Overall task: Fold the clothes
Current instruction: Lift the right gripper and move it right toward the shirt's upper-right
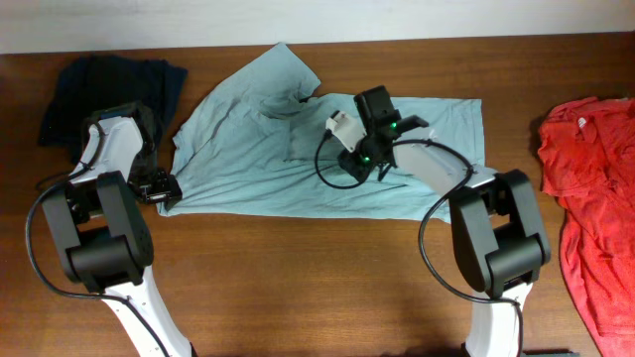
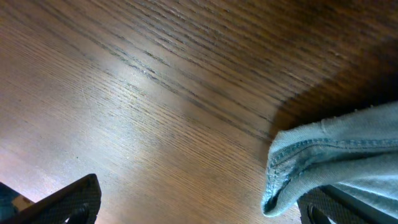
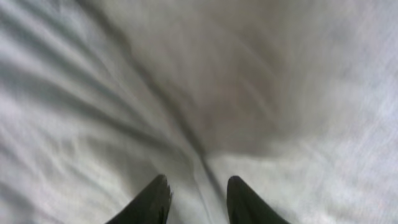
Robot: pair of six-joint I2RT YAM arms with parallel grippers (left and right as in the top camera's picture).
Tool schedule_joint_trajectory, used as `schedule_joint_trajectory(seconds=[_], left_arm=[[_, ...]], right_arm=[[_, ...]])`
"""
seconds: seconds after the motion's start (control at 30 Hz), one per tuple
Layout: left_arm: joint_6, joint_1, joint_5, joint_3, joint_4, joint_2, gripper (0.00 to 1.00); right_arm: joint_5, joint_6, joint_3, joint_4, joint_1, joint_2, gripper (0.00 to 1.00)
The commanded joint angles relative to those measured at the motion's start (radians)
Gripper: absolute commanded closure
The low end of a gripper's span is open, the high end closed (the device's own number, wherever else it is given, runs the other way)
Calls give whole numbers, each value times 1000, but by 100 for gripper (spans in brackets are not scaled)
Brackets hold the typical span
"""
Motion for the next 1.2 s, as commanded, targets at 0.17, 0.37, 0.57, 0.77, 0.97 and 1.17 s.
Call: schedule_joint_trajectory(seconds=[0.17,0.37,0.57,0.77,0.97,1.17], left_arm=[[-3,4,-22,-10,3,18,1],[-3,4,-21,-10,3,18,1],[-3,4,-21,-10,3,18,1],[-3,4,-21,-10,3,18,1],[-3,4,-21,-10,3,18,1],[-3,4,-21,-10,3,18,1]], right_arm=[[85,10,172,-329,-114,-95,65],[93,2,112,-439,-185,-93,54],[93,-40,15,-359,-186,-91,55],[87,-52,-33,-304,-181,-85,60],[22,-85,-40,-275,-181,-82,62],[7,-112,-53,-259,-181,-66,68]])
